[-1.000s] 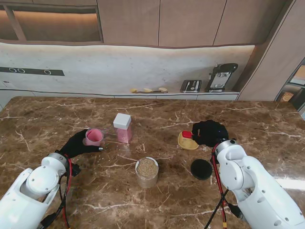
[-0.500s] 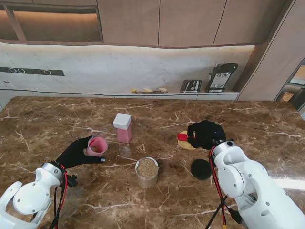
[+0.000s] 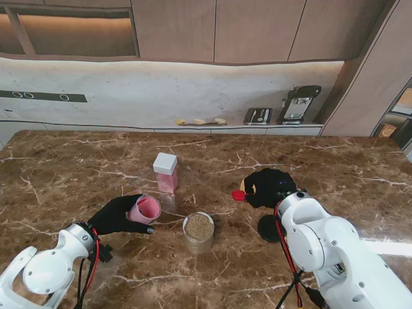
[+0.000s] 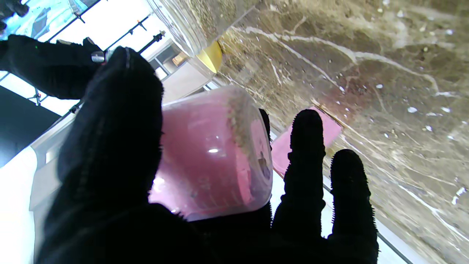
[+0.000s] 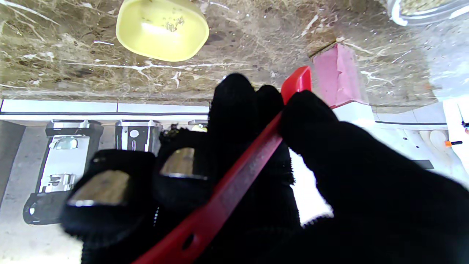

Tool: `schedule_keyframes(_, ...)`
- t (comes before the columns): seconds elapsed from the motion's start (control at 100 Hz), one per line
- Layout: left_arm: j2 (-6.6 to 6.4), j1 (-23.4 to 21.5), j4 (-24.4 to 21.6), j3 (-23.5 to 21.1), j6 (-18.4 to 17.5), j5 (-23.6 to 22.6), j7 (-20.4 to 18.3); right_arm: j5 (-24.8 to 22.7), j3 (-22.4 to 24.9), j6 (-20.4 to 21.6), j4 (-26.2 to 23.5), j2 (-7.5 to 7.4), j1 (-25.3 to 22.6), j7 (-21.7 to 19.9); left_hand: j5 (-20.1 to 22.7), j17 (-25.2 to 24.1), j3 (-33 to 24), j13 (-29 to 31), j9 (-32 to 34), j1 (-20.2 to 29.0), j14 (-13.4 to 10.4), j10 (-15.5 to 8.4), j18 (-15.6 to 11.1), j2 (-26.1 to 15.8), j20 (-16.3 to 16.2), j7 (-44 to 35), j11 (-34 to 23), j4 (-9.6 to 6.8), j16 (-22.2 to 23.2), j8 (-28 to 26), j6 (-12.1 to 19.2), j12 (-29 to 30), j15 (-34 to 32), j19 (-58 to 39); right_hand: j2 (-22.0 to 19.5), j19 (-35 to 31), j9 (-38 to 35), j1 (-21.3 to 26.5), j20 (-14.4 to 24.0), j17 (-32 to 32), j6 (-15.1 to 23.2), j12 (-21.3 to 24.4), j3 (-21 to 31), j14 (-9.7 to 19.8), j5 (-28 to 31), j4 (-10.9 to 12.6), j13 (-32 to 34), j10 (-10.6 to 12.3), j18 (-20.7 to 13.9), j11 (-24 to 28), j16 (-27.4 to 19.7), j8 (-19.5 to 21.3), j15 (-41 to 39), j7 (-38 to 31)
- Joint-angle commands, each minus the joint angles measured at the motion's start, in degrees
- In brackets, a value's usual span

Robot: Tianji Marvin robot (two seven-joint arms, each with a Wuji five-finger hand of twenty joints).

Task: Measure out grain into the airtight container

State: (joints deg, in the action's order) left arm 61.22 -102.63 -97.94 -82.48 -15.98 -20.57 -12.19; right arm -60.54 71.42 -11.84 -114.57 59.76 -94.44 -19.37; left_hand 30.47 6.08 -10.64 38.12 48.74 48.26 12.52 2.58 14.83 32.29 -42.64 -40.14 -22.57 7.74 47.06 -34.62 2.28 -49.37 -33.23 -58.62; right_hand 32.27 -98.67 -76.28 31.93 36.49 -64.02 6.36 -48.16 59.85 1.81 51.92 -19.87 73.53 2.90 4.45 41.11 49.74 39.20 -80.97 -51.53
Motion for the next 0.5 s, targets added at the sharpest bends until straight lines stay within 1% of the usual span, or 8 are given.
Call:
schedule_keyframes(0.0, -0.07, -0.34, -0.41, 1.03, 0.24, -0.37, -0.72, 0.35, -0.36, -0.69, -1.01, 0.02, -0.5, -1.17, 12.48, 0.32, -9.88, 1.4, 7.36, 9.89, 0.43, -2.17, 1.12, -14.6, 0.76, -9.65, -2.72, -0.99, 0.91, 0.62, 9.59, -2.14, -1.65, -2.43, -0.53, -5.67, -3.53, 3.93, 0.61, -2.96, 2.17, -0.86, 0.82, 3.81, 0.41, 3.71, 2.1, -1.92, -3.54, 1.29, 1.83, -0.68, -3.29, -3.01)
schedule_keyframes(0.15, -0.17, -0.5, -0.46, 2.35, 0.55, -0.78, -0.89, 0.64, -1.18, -1.36, -2.4, -0.06, -1.2, -2.05, 13.26, 0.19, -10.84, 1.3, 8.14, 11.59, 0.25, -2.54, 1.02, -14.37, 0.89, -10.31, -2.02, -0.89, 0.84, 0.73, 10.9, -2.75, -1.57, -2.49, -0.73, -5.87, -3.52, 4.0, 0.63, -3.0, 2.11, -0.96, 0.48, 3.98, 0.35, 3.74, 2.1, -1.98, -3.84, 1.26, 1.9, -0.84, -3.45, -3.1)
schedule_keyframes(0.18, -0.17, -0.63, -0.49, 2.51, 0.61, -0.89, -0.82, 0.63, -1.37, -1.44, -2.64, -0.09, -1.36, -2.26, 13.35, 0.13, -11.16, 1.29, 8.84, 12.02, 0.29, -2.57, 1.07, -14.34, 1.11, -10.94, -0.41, -0.59, 0.66, 1.22, 11.16, -4.0, -1.42, -2.56, -0.78, -5.89, -3.51, 4.05, 0.63, -3.0, 2.1, -0.98, 0.44, 4.0, 0.32, 3.76, 2.1, -1.98, -3.88, 1.27, 1.9, -0.86, -3.47, -3.1)
schedule_keyframes(0.26, -0.18, -1.04, -0.59, 2.71, 0.73, -1.24, -0.7, 0.59, -1.96, -1.49, -3.04, -0.15, -1.63, -2.63, 13.6, -0.05, -11.39, 1.04, 9.08, 12.52, -0.11, -3.0, 0.82, -14.6, 1.21, -11.16, 0.19, -0.64, 0.53, 1.27, 11.86, -4.04, -1.21, -2.46, -0.92, -5.91, -3.51, 4.11, 0.61, -2.99, 2.08, -1.04, 0.24, 4.03, 0.2, 3.78, 2.09, -1.98, -3.97, 1.27, 1.91, -0.94, -3.48, -3.09)
schedule_keyframes(0.38, -0.17, -1.48, -0.59, 2.84, 1.01, -1.87, -0.43, 0.1, -3.13, -2.04, -3.56, -0.28, -1.72, -3.66, 14.07, -0.19, -11.97, 0.96, 9.47, 13.24, -0.07, -3.1, 0.78, -15.1, 1.29, -11.17, 0.72, -0.75, 0.36, 1.44, 11.56, -3.88, -0.95, -2.36, -0.96, -6.8, -3.75, 4.18, 0.83, -3.25, 1.63, -1.35, -0.18, 4.65, 0.21, 3.94, 2.16, -1.92, -4.71, 1.52, 2.23, -1.31, -4.23, -3.17)
schedule_keyframes(0.44, -0.15, -1.6, -0.5, 2.9, 1.12, -2.2, -0.2, -1.0, -3.62, -2.32, -3.82, -0.27, -2.07, -3.71, 14.27, -0.28, -12.27, 0.85, 9.66, 13.64, -0.22, -3.11, 0.72, -15.39, 1.33, -11.13, 0.87, -0.76, 0.27, 1.53, 11.23, -3.92, -0.8, -2.29, -0.4, -8.52, -4.48, 3.92, 1.4, -3.59, 1.35, -1.79, 0.37, 5.95, 0.41, 4.24, 2.15, -1.66, -6.05, 2.13, 3.13, -1.74, -6.02, -3.34)
schedule_keyframes(0.49, -0.1, -1.69, -0.43, 2.99, 1.19, -2.36, 0.07, -1.65, -4.16, -3.06, -3.95, -0.18, -2.43, -3.17, 14.47, -0.28, -12.39, 0.95, 9.84, 13.94, -0.19, -3.08, 0.73, -15.47, 1.34, -11.12, 0.86, -0.74, 0.25, 1.58, 10.98, -4.0, -0.8, -2.27, 0.21, -9.67, -5.1, 3.87, 1.81, -3.77, 0.85, -2.02, 0.94, 6.4, 0.66, 4.49, 2.14, -1.63, -6.74, 2.43, 3.74, -2.08, -7.1, -3.57)
